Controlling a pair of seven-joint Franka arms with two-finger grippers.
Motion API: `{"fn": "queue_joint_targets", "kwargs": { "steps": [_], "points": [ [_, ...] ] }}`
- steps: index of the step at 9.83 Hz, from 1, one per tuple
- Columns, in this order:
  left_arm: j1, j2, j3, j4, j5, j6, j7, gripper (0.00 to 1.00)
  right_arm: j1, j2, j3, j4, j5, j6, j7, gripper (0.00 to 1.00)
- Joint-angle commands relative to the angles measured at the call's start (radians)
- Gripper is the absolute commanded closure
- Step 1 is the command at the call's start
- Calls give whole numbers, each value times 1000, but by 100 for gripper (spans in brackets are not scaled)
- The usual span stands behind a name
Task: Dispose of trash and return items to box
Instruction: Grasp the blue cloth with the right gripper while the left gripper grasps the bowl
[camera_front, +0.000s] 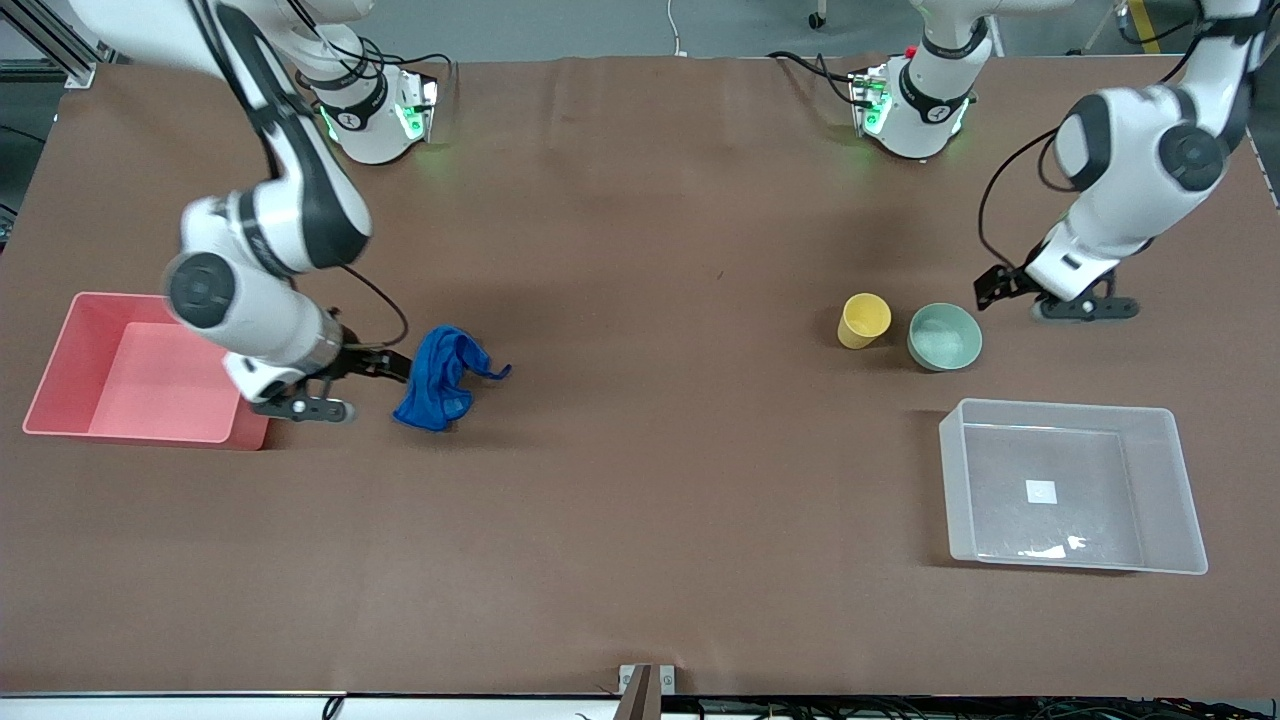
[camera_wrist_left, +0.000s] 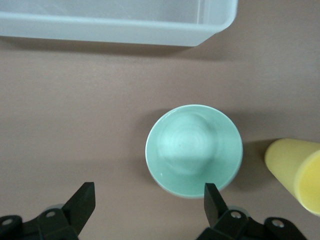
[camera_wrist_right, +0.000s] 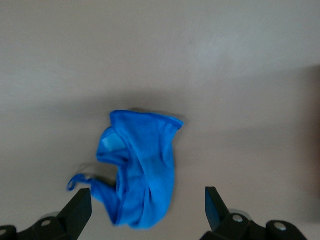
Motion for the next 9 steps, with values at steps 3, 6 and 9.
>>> {"fn": "queue_joint_targets", "kwargs": {
  "steps": [3, 6, 9],
  "points": [
    [-3, 260, 3, -23, -11, 258, 17, 11, 33, 121, 3, -66, -14, 176, 50, 0],
    [-4, 308, 2, -25, -10, 322, 18, 100, 48, 166, 2, -72, -50, 215, 48, 4],
    [-9, 252, 2, -29, -11, 312, 20, 100, 39, 165, 3, -78, -55, 208, 59, 92]
  ]
}}
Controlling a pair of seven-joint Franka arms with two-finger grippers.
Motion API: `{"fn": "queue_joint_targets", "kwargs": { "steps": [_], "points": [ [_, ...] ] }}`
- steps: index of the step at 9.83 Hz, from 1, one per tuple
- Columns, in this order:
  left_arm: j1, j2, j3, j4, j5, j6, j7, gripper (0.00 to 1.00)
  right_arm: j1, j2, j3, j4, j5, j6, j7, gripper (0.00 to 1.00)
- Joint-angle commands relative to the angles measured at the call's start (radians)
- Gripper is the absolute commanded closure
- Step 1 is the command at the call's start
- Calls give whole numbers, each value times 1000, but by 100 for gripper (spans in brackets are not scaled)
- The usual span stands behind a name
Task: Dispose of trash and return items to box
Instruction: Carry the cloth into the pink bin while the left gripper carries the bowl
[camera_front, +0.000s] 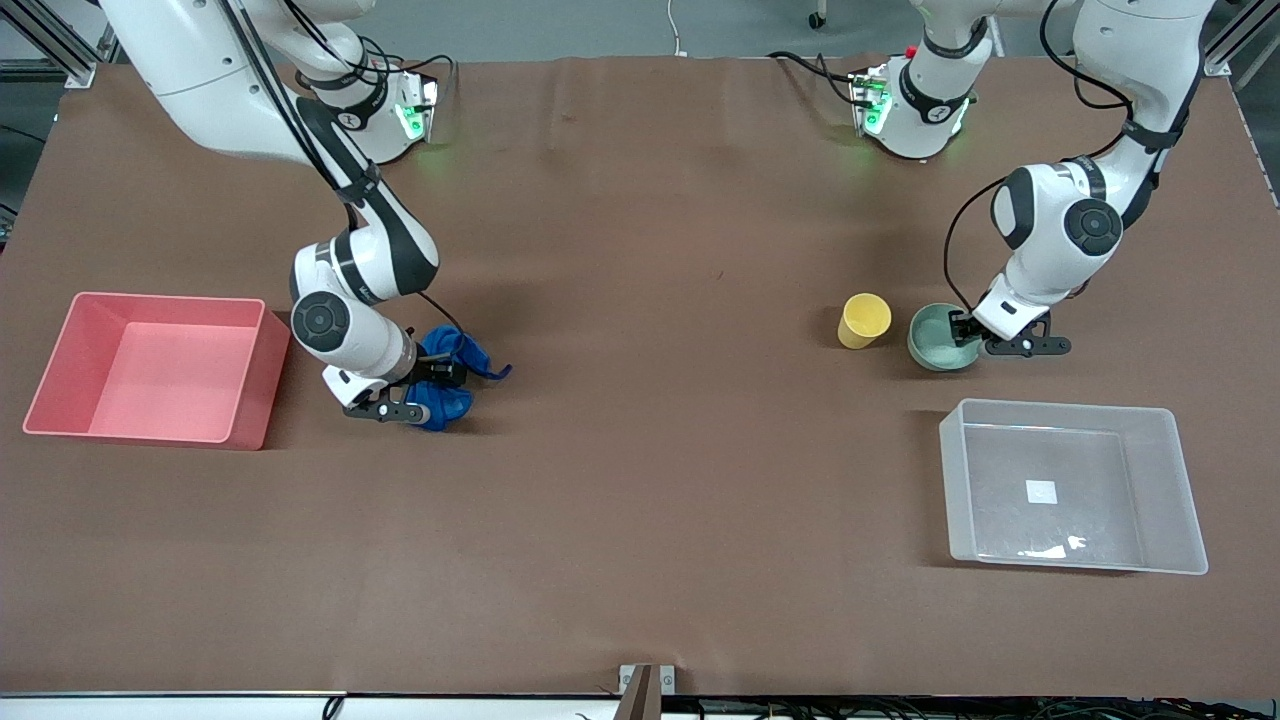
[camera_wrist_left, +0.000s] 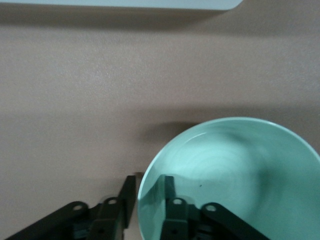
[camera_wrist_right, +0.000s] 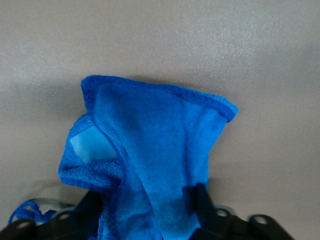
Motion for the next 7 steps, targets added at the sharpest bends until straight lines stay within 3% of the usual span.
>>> {"fn": "queue_joint_targets", "kwargs": {
  "steps": [1, 3, 4, 5, 6, 7],
  "points": [
    [-8, -81, 2, -44, -11, -26, 21, 100, -11, -15, 3, -14, -20, 6, 52, 99],
    [-5, -229, 3, -38, -11, -220, 39, 100, -18, -23, 5, 1, -19, -23, 55, 99],
    [-5, -302, 6, -5, -11, -338, 39, 100, -21, -41, 6, 57, -16, -138, 59, 99],
    [-6, -318, 20, 76, -11, -417, 50, 100, -20, -68, 8, 157, -14, -328, 99, 99],
    [-12, -283, 32, 192, -14, -487, 53, 100, -20, -91, 8, 262, -16, -527, 107, 99],
    [-12, -198, 33, 332, -14, -538, 53, 100, -44, -149, 3, 317, -17, -632, 92, 99]
  ]
}}
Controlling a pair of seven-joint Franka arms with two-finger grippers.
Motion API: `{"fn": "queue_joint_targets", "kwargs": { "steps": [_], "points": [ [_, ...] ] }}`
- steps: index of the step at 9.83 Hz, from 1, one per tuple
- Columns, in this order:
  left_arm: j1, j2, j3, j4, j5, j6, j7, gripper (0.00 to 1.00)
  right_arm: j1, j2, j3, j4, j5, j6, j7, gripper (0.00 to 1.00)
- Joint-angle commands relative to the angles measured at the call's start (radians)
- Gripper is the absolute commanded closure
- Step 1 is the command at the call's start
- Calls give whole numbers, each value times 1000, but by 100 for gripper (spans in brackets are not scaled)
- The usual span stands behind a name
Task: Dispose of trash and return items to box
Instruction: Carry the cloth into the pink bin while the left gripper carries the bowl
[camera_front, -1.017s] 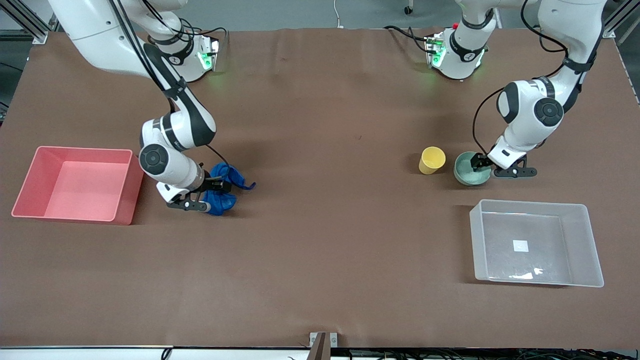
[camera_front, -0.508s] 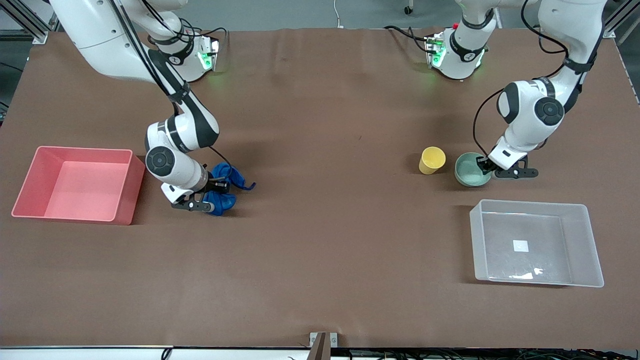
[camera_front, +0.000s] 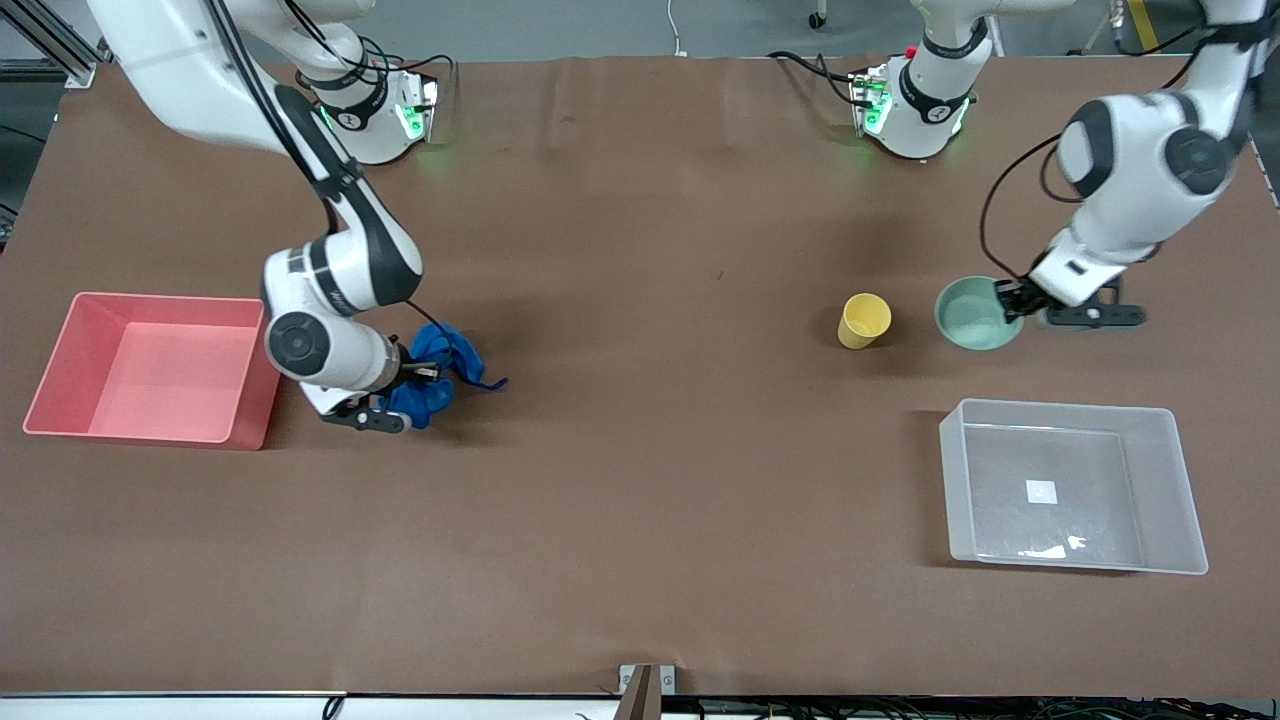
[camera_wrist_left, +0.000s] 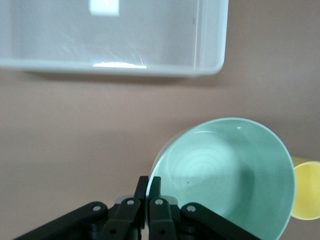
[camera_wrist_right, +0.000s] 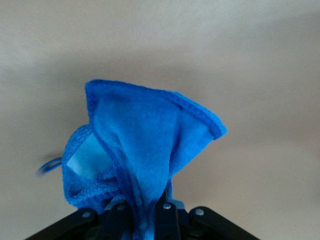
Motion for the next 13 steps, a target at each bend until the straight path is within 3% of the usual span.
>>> {"fn": "queue_joint_targets", "kwargs": {
  "steps": [1, 3, 5, 6, 8, 11, 13],
  "points": [
    [-9, 246, 11, 305, -14, -97, 23, 100, -74, -136, -1, 103, -17, -226, -19, 99],
    [-5, 411, 13, 529, -70, -125, 46, 100, -92, -232, -120, 114, -88, -309, -134, 99],
    [3, 631, 63, 848, -181, -291, 144, 100, -95, -234, -281, 111, -141, -314, -308, 98],
    [4, 717, 95, 931, -193, -307, 190, 100, -105, -228, -374, 105, -141, -259, -458, 98],
    [7, 848, 129, 1022, -258, -246, 240, 99, -127, -207, -478, 19, -138, -79, -622, 98],
    [14, 913, 131, 1009, -276, -176, 262, 98, -154, -138, -512, -139, -121, 187, -679, 98],
    [9, 924, 131, 951, -295, -121, 287, 97, -167, -126, -512, -272, -84, 337, -679, 95]
  ]
}}
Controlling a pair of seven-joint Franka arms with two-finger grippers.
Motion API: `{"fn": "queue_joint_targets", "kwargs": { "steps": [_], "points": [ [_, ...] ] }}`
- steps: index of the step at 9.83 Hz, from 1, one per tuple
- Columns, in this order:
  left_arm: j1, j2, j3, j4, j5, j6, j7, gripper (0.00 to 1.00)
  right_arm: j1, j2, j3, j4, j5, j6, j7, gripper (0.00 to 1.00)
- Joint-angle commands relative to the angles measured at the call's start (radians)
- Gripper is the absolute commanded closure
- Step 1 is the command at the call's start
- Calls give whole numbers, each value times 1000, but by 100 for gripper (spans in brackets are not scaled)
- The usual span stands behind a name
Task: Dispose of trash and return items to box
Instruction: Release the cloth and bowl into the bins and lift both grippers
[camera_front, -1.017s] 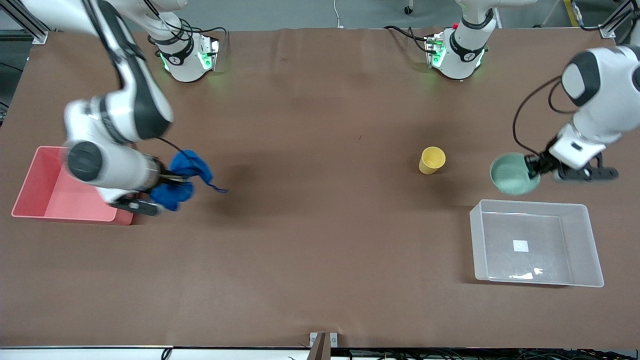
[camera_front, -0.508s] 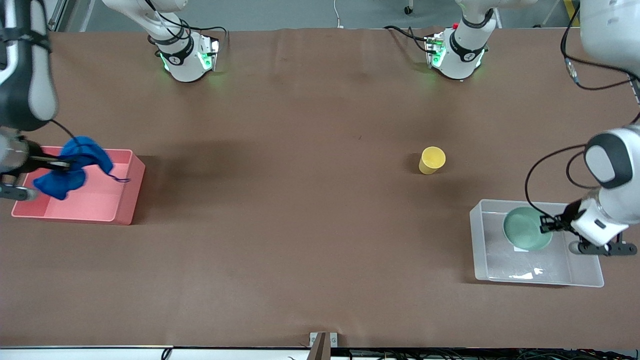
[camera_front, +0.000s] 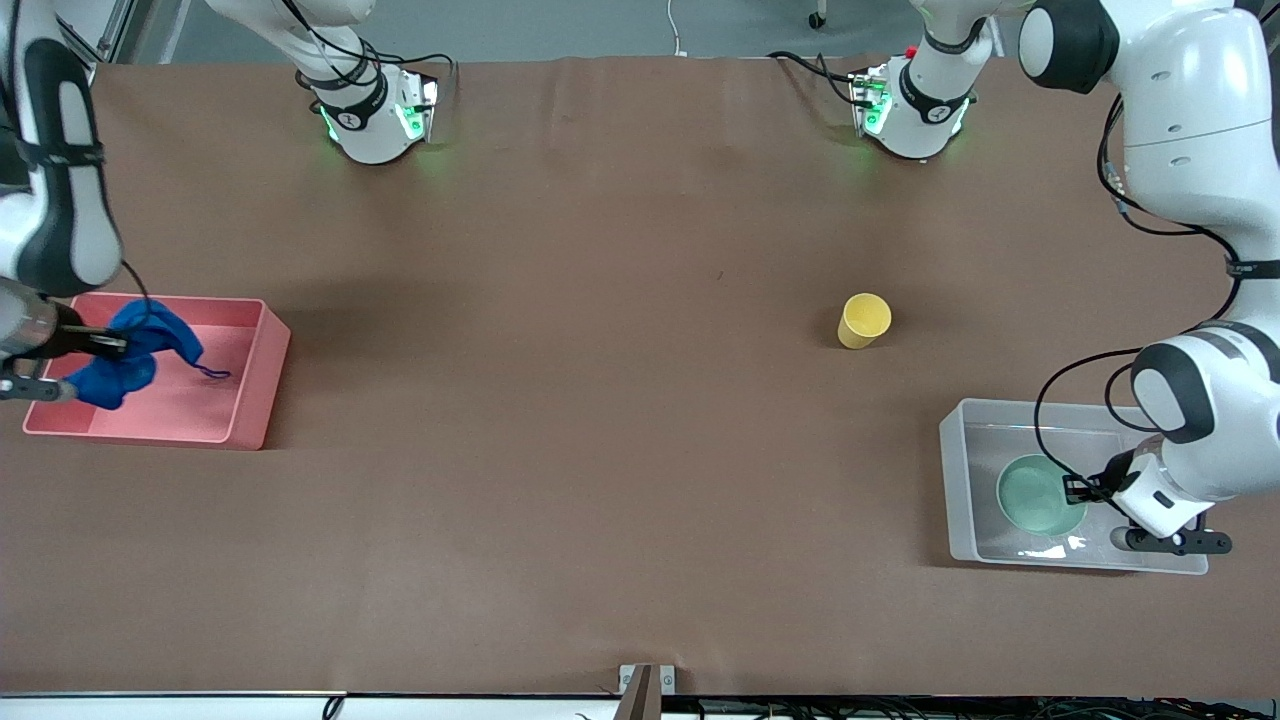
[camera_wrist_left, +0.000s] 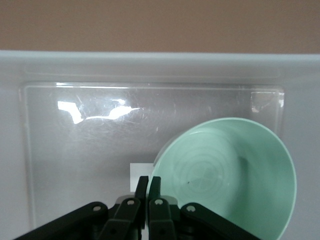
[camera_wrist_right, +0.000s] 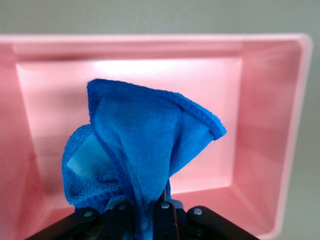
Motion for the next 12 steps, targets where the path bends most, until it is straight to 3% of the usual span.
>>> {"fn": "queue_joint_targets", "kwargs": {
  "steps": [1, 2, 4, 5, 7, 8, 9, 10, 11, 12],
  "points": [
    [-5, 20, 7, -83, -26, 65, 33, 96, -13, 11, 3, -97, 31, 114, -18, 67],
    [-11, 18, 4, -100, -26, 77, 34, 87, -11, 23, 5, -91, 34, 131, -24, 1],
    [-18, -17, 2, -99, -22, 71, 34, 26, -1, 4, 5, -88, 34, 128, -19, 0],
    [-18, -69, -4, -102, -12, 53, 28, 17, 10, -86, 6, -76, 36, 76, -19, 0],
    [-24, -182, -24, -120, 13, -33, 20, 12, 33, -176, 17, 75, 40, -147, -8, 0],
    [-24, -263, -38, -145, 67, -82, 19, 10, 47, -196, 35, 186, 94, -285, 36, 0],
    [-22, -340, -71, -175, 114, -145, 14, 0, 42, -196, 75, 313, 123, -435, 104, 0],
    [-18, -436, -108, -221, 159, -223, -56, 0, 32, -196, 113, 411, 125, -546, 166, 0],
    [-15, -534, -157, -279, 179, -261, -146, 0, -25, -202, 193, 493, 128, -635, 198, 0],
    [-15, -640, -203, -368, 204, -279, -209, 0, -66, -252, 237, 515, 166, -676, 200, 0]
  ]
}}
